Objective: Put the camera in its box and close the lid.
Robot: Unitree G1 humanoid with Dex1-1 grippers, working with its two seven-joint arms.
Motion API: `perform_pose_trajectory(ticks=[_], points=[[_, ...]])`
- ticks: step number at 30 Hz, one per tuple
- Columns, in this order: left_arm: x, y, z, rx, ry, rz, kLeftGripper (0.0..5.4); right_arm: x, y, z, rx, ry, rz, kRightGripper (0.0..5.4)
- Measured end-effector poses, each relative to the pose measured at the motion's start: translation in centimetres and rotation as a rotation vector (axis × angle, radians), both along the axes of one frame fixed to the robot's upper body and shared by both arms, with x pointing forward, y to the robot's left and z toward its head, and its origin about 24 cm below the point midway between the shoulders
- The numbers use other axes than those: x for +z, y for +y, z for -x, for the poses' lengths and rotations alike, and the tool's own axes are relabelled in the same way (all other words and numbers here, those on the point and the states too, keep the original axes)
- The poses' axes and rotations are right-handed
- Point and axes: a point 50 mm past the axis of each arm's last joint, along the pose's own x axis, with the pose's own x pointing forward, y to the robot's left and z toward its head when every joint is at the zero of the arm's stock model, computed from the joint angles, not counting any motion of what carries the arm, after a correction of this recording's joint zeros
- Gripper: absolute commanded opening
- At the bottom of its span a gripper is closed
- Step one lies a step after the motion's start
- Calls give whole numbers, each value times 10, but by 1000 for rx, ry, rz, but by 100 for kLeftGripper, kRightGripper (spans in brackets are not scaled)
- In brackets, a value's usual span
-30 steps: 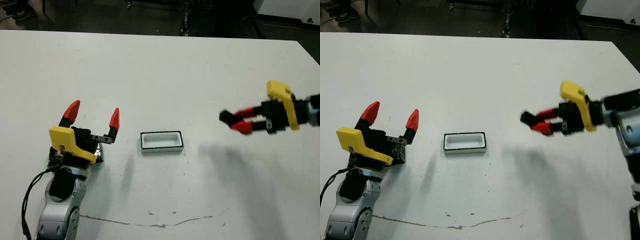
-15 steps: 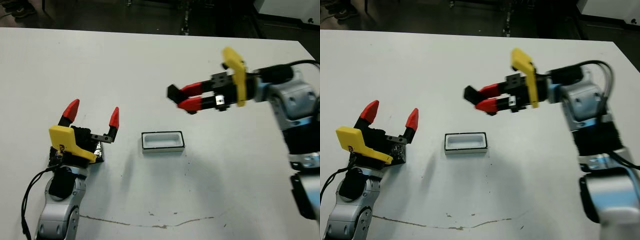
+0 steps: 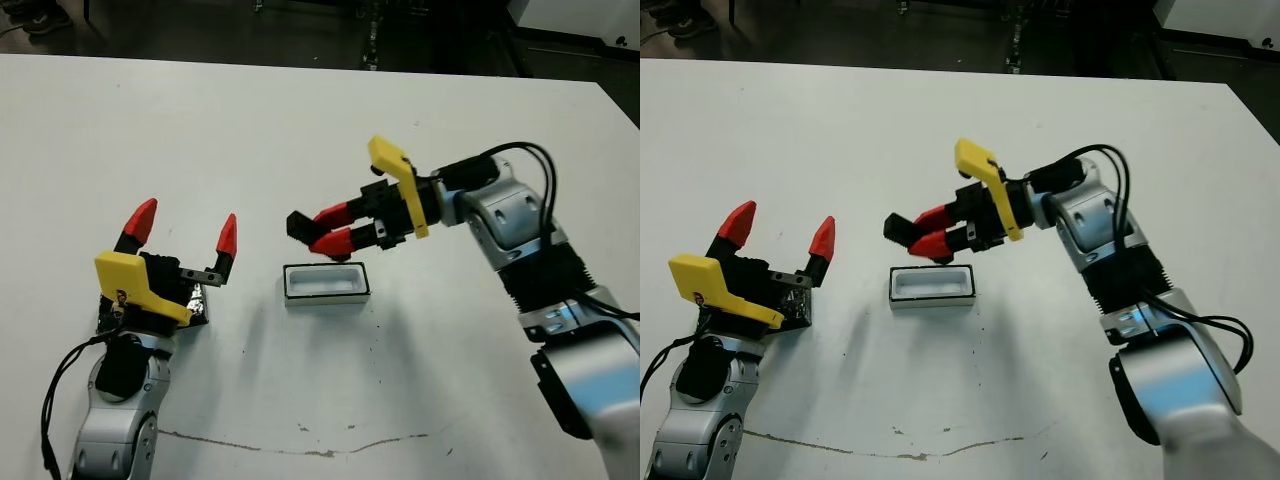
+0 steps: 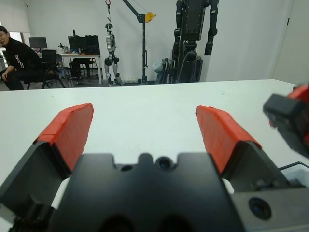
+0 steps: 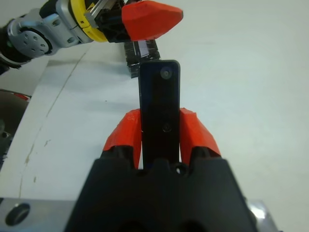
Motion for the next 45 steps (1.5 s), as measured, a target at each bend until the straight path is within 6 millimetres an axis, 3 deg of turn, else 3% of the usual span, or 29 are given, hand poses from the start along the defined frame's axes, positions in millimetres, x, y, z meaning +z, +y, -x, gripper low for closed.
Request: perform_pose_trajectory(ticks=[22, 45], points=[[-2, 0, 1, 2, 9, 4, 540, -24, 0, 7, 8, 38, 65, 167], [-2, -1, 2, 0, -2, 5, 540, -27, -7, 5, -28, -2, 129, 167]])
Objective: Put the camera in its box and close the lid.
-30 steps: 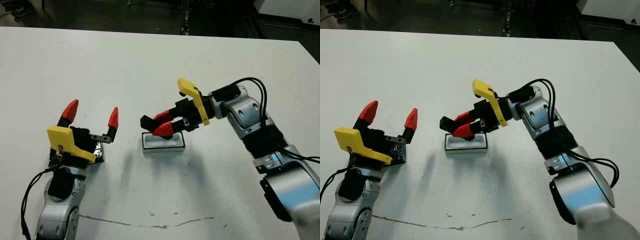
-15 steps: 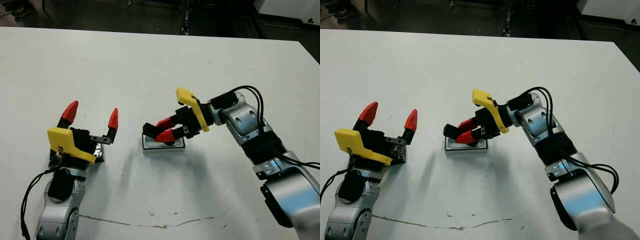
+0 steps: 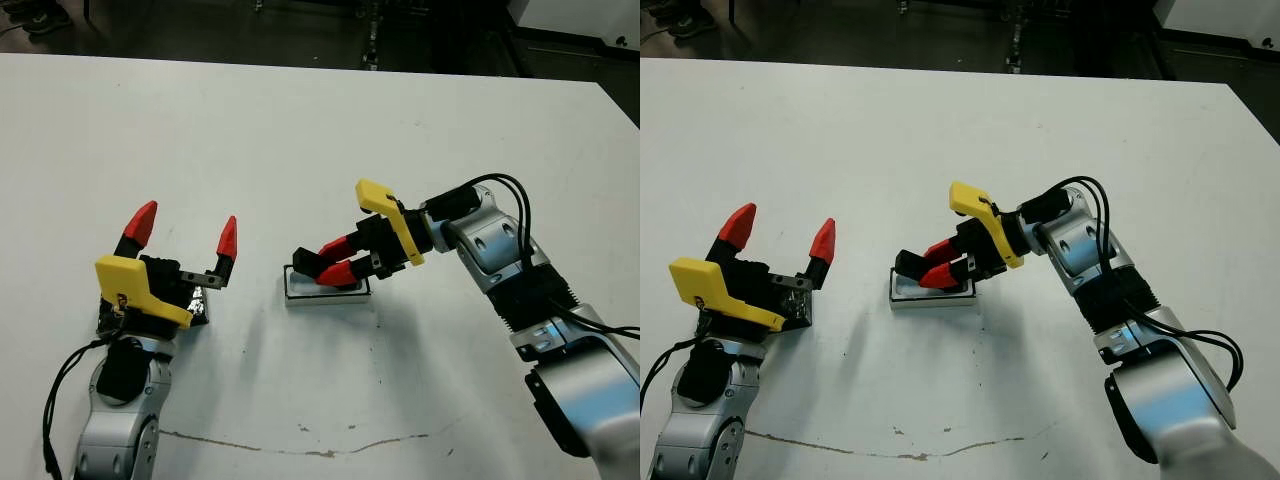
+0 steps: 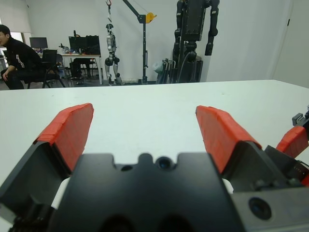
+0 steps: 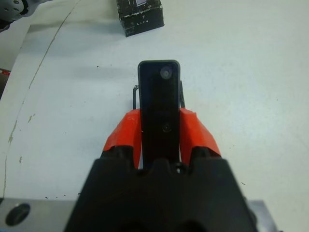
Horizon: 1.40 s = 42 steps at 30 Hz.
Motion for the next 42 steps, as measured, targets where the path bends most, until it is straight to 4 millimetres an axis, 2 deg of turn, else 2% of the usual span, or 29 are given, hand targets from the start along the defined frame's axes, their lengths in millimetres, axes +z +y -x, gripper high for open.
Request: perform_pose_trajectory(ticks=[8, 26, 42], points=[[0, 0, 0, -1, 1, 4, 540, 3, -2, 0, 5, -36, 19, 167], [-1, 0, 0, 0, 3, 5, 540, -6, -4, 1, 63, -89, 44, 167], [-1, 0, 0, 7, 8, 0, 540, -6, -2, 1, 91, -113, 54, 167]])
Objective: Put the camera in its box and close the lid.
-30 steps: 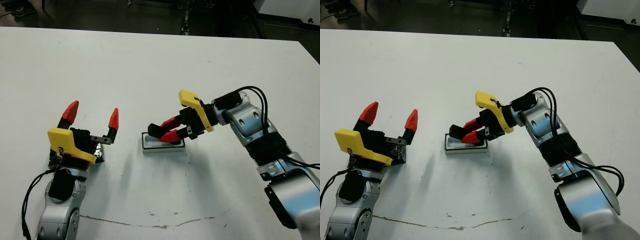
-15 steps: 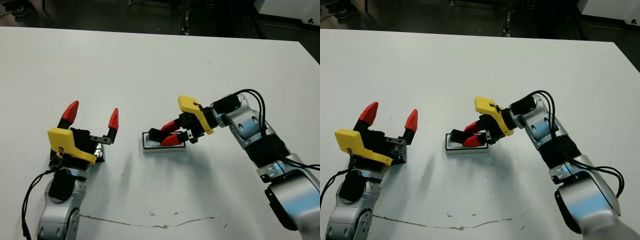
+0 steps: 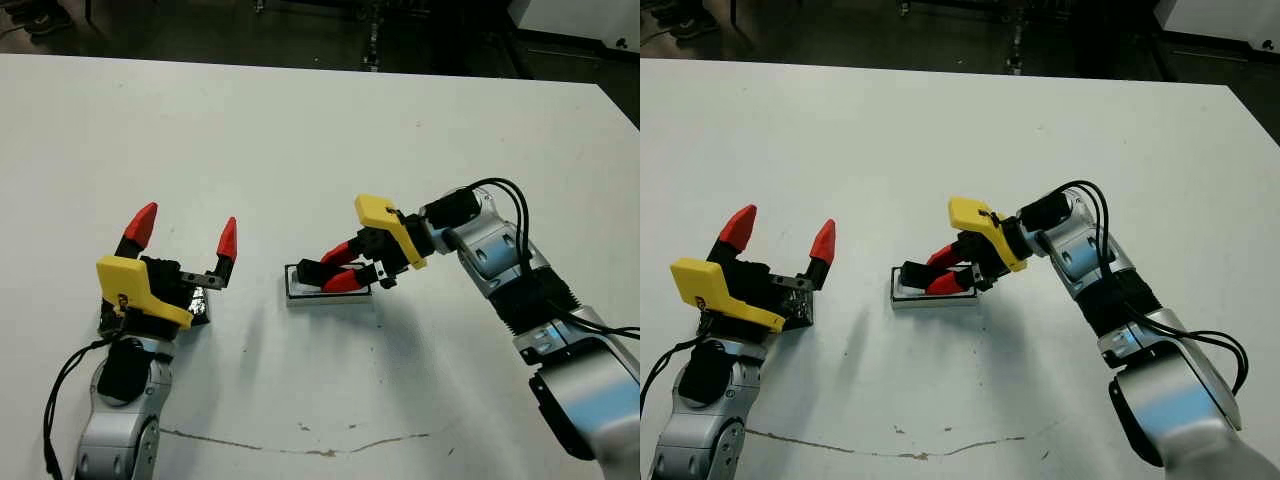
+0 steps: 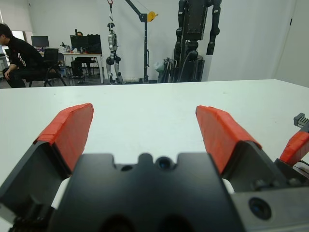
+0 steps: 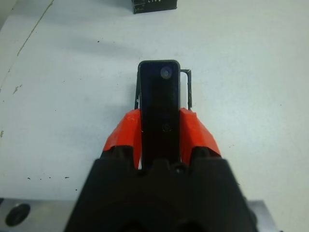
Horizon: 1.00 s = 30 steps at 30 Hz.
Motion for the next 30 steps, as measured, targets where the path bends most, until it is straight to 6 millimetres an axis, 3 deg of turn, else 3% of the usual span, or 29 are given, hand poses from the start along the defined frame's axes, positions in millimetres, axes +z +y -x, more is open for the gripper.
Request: perform_pose_trajectory(ticks=[6, 30], points=[[0, 0, 0, 0, 0, 1, 540, 1, 2, 0, -23, -3, 15, 167], [0, 0, 0, 0, -2, 3, 540, -1, -6, -1, -74, -22, 49, 539]])
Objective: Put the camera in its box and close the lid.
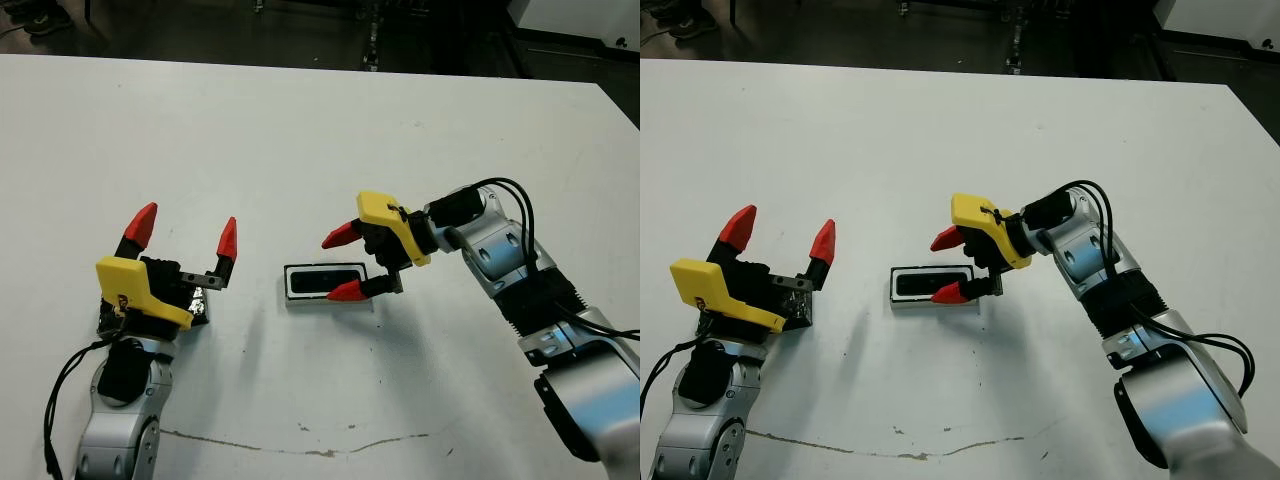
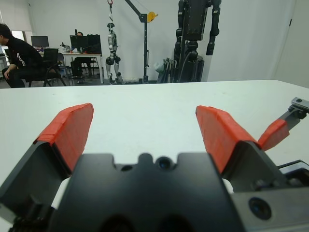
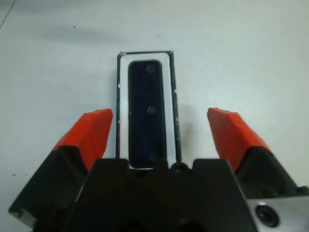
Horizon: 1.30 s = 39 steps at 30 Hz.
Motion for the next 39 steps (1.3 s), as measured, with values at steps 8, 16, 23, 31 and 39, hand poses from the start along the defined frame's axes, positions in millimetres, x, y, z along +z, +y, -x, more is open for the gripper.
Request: perform_pose_trajectory(ticks=[8, 16, 23, 31, 39], points=[[0, 0, 0, 1, 0, -2, 540, 14, -11, -4, -39, -19, -65, 539], [0, 0, 0, -1, -1, -1, 540, 54, -29, -7, -110, -94, -237, 539], [1, 0, -1, -2, 3, 5, 540, 62, -57, 7, -411, -160, -461, 510], [2, 1, -1, -3, 5, 5, 540, 36, -93, 43, -797, -320, -587, 382], [3, 1, -2, -17, 4, -3, 540, 2, -106, 87, -1171, -404, -735, 248]])
